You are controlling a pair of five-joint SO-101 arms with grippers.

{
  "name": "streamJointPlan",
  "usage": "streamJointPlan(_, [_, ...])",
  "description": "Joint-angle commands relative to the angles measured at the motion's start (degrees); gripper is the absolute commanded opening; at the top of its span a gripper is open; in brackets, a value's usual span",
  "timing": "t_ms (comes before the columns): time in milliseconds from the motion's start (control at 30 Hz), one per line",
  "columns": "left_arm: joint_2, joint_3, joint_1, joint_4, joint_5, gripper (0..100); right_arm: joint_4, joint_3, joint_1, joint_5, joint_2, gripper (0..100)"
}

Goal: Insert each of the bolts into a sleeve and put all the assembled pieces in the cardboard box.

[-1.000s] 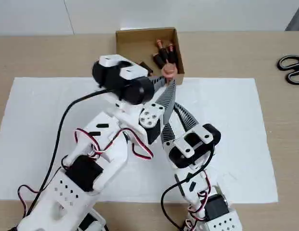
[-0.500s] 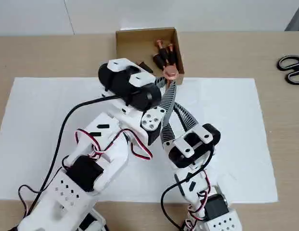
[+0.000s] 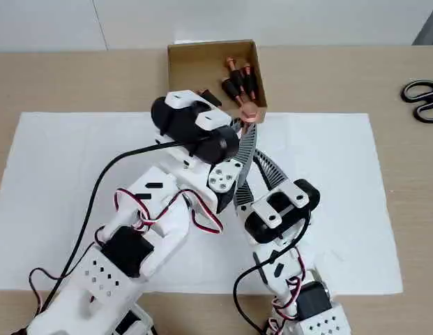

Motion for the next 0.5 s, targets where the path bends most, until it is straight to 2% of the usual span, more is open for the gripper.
streamJointPlan(0, [-1.8, -0.4, 0.1, -1.9, -0.1, 1, -0.8, 0.4, -0.3, 0.2, -1.4, 0.4])
streamJointPlan(67, [-1.8, -0.4, -1.1, -1.8, -0.2, 3, -0.8, 0.4, -0.3, 0.2, -1.4, 0.4])
streamJointPlan(267, [-1.8, -0.4, -2.8, 5.5, -0.1, 22, -0.9, 0.4, -0.3, 0.2, -1.4, 0.4])
streamJointPlan(467, [-1.8, -0.5, -2.8, 6.3, -0.1, 24, -1.1, 0.4, -0.3, 0.2, -1.4, 0.4])
